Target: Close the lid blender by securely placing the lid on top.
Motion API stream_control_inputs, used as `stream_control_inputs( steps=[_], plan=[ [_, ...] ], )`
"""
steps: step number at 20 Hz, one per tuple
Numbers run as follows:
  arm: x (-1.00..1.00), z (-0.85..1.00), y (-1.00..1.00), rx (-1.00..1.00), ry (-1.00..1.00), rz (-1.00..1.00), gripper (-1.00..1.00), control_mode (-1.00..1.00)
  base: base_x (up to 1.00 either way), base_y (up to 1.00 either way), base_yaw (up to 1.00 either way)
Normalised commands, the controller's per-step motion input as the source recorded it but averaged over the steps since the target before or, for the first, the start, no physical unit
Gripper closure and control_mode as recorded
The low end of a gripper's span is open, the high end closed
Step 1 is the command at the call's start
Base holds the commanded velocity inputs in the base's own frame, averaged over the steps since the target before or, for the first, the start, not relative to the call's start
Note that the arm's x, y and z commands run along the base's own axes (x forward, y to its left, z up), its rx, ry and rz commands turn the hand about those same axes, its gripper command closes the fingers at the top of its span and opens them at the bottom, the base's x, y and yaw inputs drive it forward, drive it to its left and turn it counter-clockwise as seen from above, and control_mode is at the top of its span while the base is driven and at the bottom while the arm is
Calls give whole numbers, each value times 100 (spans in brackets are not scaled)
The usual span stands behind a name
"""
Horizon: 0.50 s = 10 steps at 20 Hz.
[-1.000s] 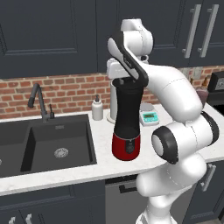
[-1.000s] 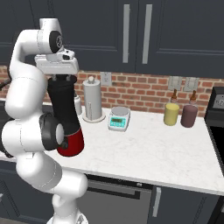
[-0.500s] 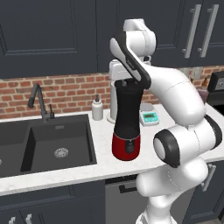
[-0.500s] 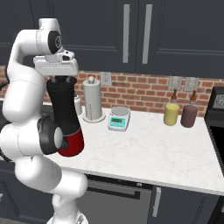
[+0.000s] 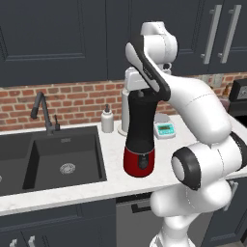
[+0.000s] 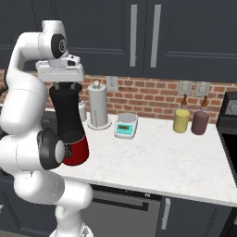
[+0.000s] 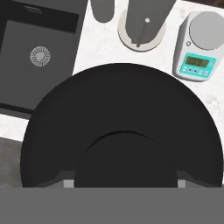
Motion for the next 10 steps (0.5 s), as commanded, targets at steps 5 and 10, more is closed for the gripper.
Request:
stream_control_inputs(
  steps=[5, 10],
  plan=[
    [14, -14, 9, 0, 4, 5, 100, -100, 0, 0, 0],
    [14, -6, 14, 0, 1, 6, 100, -100, 0, 0, 0]
  ],
)
